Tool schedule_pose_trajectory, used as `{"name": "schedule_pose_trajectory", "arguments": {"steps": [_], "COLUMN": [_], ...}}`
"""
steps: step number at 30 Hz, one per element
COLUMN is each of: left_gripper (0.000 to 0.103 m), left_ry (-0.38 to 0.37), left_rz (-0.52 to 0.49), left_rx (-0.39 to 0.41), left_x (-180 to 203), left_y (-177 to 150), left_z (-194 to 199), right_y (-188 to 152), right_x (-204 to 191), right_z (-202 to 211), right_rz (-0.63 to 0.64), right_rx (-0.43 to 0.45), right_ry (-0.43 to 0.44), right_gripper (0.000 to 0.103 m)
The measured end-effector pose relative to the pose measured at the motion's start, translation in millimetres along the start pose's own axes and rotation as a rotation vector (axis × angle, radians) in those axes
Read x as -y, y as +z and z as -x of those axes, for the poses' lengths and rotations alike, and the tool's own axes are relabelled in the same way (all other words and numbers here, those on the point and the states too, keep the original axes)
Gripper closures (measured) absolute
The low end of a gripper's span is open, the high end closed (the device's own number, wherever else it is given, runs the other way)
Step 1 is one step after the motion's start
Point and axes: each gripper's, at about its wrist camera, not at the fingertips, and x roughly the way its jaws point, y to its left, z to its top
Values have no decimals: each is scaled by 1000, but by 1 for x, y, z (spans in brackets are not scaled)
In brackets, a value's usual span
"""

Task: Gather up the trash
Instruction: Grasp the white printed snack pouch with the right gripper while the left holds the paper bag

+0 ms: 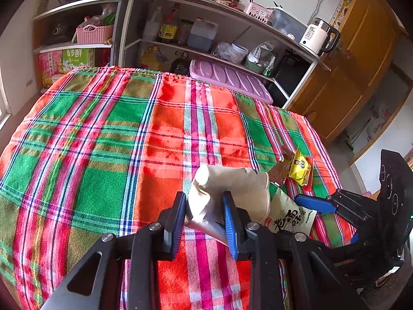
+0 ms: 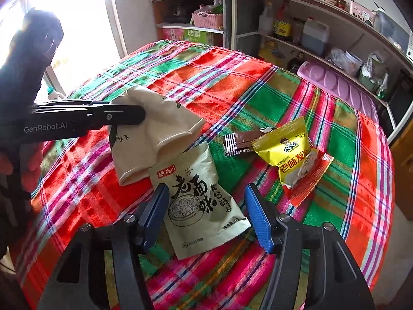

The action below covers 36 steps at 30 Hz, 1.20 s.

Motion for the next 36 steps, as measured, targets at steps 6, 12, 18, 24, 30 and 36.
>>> {"name": "schedule_pose_trajectory", "arguments": {"steps": [6,12,18,24,30,36], "left_gripper": [74,75,76,77,77,77], "left_ry": [12,18,12,-12,-44,-89], "left_rz": [-7,-7,-21,-36,-62,-102], "left_rx": [3,10,19,30,38,39], "left_x": [3,5,11,23,43,74], "left_y": [-1,-4,-10,-21,-35,-47], "left_z": [1,7,17,32,47,58], "right_y": [-3,-12,-23,-34,-55,-84], "right_x": [-2,-9,-11,-13,-6,1], "right_z": [7,19,40,70,107,140], "right_rz": [-6,8,-24,-70,-154,-219], "right_rx": [23,39,74,122,174,201], "right_ry": [-29,-51,-74,-68,-106,-175], "right_gripper": [77,90,93,93,93,93]}}
